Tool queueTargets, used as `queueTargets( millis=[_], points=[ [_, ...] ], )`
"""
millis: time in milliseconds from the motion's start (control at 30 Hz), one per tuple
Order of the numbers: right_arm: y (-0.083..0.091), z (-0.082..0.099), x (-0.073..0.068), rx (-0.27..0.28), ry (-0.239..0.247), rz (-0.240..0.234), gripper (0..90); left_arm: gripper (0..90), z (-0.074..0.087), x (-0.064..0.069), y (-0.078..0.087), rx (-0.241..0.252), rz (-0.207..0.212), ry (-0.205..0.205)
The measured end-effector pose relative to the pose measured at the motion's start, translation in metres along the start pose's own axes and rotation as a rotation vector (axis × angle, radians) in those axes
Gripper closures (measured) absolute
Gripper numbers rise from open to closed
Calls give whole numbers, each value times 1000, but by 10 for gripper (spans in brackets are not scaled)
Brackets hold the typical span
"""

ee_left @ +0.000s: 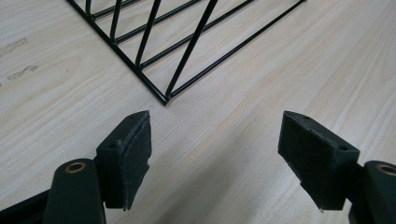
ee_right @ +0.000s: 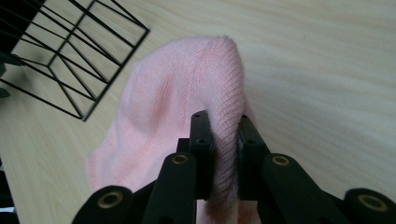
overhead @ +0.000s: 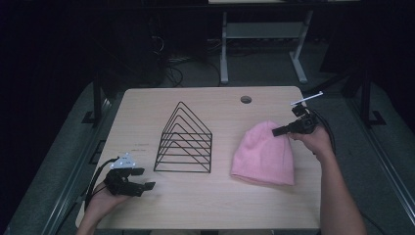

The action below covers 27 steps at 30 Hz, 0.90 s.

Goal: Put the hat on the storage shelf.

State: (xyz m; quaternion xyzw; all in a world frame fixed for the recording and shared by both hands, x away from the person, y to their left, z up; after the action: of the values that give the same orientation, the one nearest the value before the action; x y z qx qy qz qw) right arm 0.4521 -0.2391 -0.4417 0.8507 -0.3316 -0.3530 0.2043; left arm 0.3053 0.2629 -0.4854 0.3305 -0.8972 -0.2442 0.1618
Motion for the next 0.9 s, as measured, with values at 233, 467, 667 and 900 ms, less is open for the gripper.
queueTargets(
  millis=[233, 467, 667, 900],
  points=[
    [24, -16, -19, 53, 56, -8, 801, 259, -7, 4, 4, 9, 9, -8],
    [49, -34, -46, 97, 136, -11, 804, 259, -15, 9, 8, -1, 20, -35],
    [64, -46, -62, 114, 188, -6, 805, 259, -20, 14, 11, -15, 33, -59],
    [79, -61, -84, 140, 249, -10, 807, 259, -34, 21, 13, -6, 66, -72]
  ],
)
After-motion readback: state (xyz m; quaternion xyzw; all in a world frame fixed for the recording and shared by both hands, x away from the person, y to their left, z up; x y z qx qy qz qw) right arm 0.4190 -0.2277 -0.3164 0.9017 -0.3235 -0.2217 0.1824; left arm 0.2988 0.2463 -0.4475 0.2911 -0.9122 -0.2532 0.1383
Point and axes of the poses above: each handheld gripper's, and its own axes: y roughly backward along the jaws, z roughly out of its underside, x roughly to its right, the point moved 6 cm from there along -y, roughly forward along the jaws, and after that the axes turned 14 degrees about x, right-handed, at the moved point
